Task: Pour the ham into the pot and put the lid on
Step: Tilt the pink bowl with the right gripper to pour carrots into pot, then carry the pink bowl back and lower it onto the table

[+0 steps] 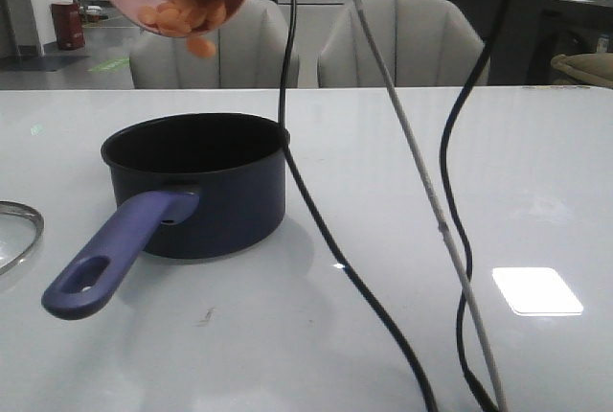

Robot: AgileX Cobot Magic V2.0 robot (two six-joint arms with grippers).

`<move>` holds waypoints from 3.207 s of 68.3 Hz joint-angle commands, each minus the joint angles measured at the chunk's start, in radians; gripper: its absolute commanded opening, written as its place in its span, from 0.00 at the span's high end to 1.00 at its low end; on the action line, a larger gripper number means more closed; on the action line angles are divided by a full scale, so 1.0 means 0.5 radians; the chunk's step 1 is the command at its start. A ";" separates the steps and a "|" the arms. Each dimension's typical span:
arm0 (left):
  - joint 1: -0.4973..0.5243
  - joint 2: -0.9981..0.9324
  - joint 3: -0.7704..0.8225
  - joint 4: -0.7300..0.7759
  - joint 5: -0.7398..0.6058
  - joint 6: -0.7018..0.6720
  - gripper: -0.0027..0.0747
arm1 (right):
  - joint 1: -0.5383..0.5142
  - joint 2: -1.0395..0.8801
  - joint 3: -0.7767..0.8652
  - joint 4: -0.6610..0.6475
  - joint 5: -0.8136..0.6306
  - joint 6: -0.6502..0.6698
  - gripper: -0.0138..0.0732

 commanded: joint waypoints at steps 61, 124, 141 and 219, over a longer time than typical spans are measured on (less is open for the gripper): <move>-0.016 0.018 -0.057 -0.024 -0.171 -0.006 0.14 | -0.003 -0.168 -0.241 0.461 -0.031 0.077 0.68; -0.016 0.018 -0.057 -0.024 -0.171 -0.006 0.14 | -0.357 -0.633 -0.299 0.826 2.451 1.054 0.68; -0.016 0.018 -0.057 -0.024 -0.171 -0.006 0.14 | -0.576 -0.584 -0.192 0.486 2.796 1.468 0.68; -0.016 0.018 -0.057 -0.024 -0.171 -0.006 0.14 | -1.168 -0.203 0.064 0.664 2.709 1.435 0.31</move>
